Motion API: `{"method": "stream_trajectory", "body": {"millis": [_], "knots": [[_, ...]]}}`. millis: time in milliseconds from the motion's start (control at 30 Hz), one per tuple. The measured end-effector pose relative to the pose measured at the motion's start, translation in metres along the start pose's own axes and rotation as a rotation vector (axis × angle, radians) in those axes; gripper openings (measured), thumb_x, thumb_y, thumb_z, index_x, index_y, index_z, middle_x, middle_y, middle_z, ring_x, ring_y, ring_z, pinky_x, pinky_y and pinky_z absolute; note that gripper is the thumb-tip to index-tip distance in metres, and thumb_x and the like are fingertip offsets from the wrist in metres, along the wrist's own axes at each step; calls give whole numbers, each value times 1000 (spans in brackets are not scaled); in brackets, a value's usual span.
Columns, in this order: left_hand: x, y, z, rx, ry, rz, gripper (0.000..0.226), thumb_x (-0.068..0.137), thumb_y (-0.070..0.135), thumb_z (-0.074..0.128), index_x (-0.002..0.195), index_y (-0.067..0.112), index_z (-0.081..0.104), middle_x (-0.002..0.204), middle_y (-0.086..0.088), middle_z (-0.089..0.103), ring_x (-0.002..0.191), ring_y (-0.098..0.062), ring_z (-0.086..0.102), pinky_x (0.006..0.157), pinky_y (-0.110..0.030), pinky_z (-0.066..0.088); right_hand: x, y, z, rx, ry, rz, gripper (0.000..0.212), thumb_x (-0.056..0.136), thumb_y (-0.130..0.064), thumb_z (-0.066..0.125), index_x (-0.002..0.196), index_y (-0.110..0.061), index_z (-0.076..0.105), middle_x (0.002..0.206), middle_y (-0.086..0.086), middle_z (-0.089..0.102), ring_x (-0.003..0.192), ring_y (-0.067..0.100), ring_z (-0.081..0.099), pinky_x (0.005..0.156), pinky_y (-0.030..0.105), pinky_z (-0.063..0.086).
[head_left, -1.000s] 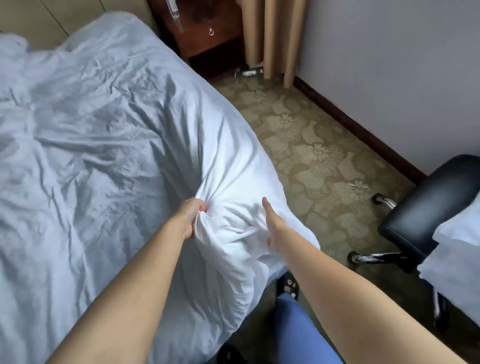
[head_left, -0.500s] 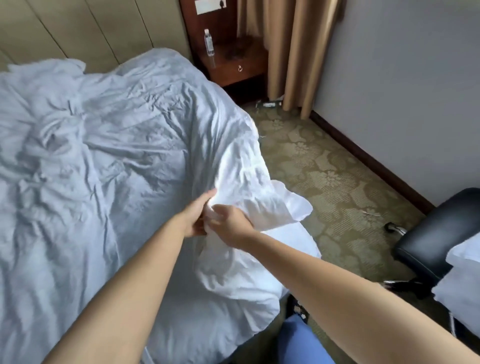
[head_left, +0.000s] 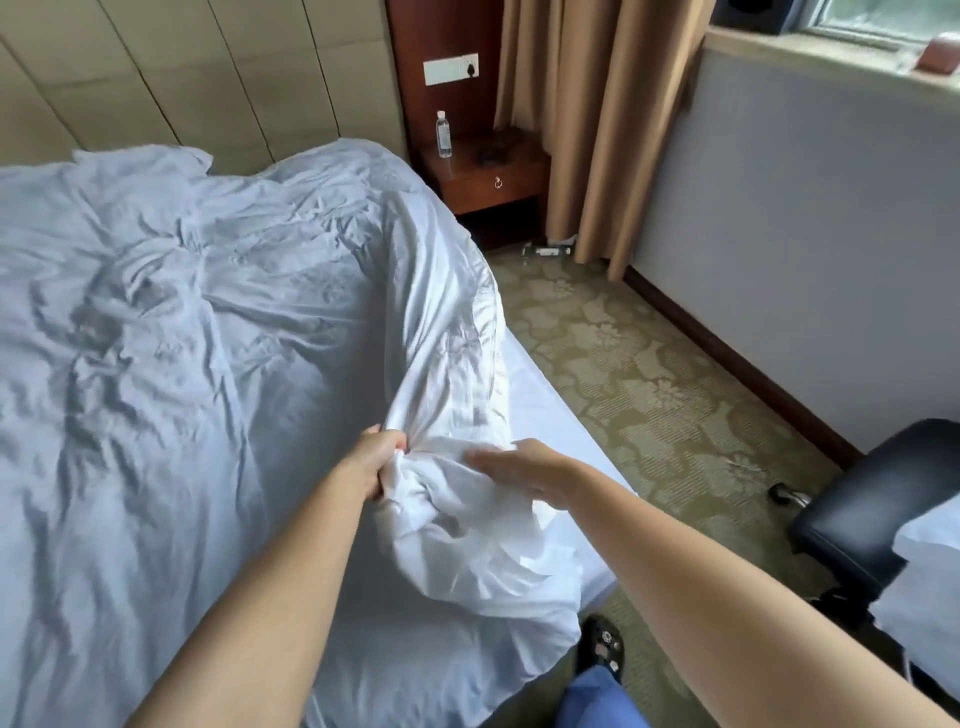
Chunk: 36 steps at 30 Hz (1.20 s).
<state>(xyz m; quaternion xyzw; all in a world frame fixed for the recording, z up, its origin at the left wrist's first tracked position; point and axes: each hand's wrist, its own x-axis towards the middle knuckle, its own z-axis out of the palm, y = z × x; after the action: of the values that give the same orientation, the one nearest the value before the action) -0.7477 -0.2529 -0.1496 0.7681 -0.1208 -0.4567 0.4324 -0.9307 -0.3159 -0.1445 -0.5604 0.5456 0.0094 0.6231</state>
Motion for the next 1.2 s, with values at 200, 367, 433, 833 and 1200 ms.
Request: {"method": "stream_trajectory", "body": {"millis": [200, 367, 433, 833, 1200], "knots": [[2, -14, -32, 101, 48, 214, 42, 87, 5, 60, 128, 12, 55, 121, -12, 61, 103, -24, 59, 82, -30, 50, -35, -36, 66, -213, 126, -316, 33, 77, -13, 72, 102, -13, 50, 93, 7, 55, 76, 19, 52, 53, 25, 40], [-17, -10, -41, 223, -200, 2, 43, 84, 40, 66, 118, 14, 55, 95, -9, 64, 74, -22, 60, 61, -29, 51, -56, -17, 115, -719, 16, -373, 26, 86, -9, 53, 109, 0, 59, 106, 19, 62, 106, 34, 60, 71, 27, 38], [-18, -19, -42, 361, -125, 25, 45, 81, 12, 65, 123, 9, 48, 105, -14, 61, 75, -24, 60, 62, -32, 53, -62, -11, 115, -733, -33, -353, 33, 90, -14, 51, 118, 2, 55, 110, 20, 61, 110, 34, 58, 78, 32, 41], [-34, -31, -44, 258, -250, 4, 49, 76, -8, 63, 121, 4, 49, 110, -17, 64, 83, -24, 65, 68, -32, 58, -52, 10, 93, -251, -77, 129, 72, 91, -56, 51, 143, -9, 34, 145, 10, 38, 134, 24, 38, 109, 32, 32], [-43, -34, -92, 256, -265, 0, 37, 84, -10, 53, 115, 9, 58, 96, -11, 69, 71, -20, 67, 62, -33, 58, -87, -29, 114, -89, 469, -411, 48, 98, -45, 41, 69, -10, 55, 90, 20, 64, 87, 30, 60, 76, 34, 42]]}}
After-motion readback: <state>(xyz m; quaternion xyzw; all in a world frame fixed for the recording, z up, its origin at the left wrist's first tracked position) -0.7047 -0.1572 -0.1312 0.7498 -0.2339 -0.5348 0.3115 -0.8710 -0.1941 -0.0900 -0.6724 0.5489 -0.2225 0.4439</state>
